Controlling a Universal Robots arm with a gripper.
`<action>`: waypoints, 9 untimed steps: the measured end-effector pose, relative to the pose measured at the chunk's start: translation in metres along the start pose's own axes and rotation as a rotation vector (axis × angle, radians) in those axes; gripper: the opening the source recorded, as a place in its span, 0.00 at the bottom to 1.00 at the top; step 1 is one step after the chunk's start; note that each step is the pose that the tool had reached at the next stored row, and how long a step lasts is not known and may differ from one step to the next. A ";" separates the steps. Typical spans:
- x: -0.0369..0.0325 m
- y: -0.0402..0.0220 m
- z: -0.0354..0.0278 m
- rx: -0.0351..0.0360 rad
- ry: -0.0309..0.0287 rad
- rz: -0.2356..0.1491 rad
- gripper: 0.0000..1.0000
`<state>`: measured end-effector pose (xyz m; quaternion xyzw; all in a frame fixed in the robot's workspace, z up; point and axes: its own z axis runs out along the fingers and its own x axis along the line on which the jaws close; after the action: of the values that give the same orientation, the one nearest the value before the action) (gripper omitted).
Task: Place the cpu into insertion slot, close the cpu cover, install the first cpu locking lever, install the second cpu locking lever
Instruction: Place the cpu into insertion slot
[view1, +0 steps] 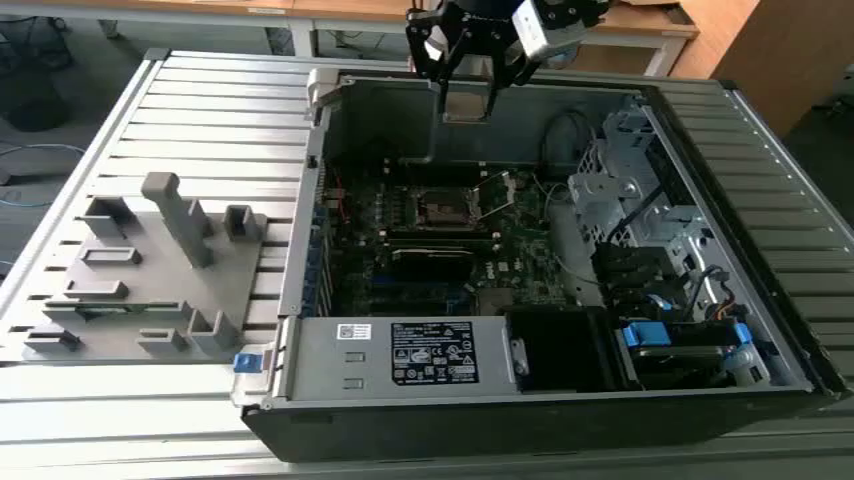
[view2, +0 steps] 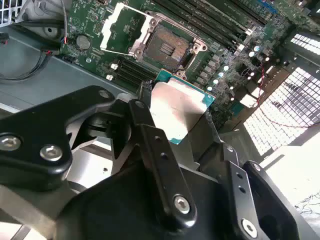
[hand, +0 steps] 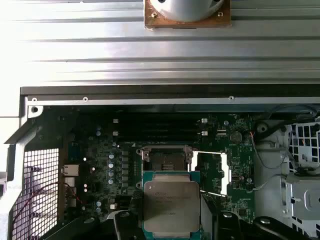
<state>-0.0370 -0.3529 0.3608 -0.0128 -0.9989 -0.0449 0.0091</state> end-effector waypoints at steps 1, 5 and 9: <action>0.0000 0.0000 0.0000 0.0000 0.0000 0.000 0.54; 0.0000 0.0000 0.0000 0.0000 0.0000 0.000 0.54; 0.0000 -0.0001 0.0013 -0.0001 -0.0001 0.000 0.54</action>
<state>-0.0370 -0.3529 0.3594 -0.0128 -0.9989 -0.0449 0.0091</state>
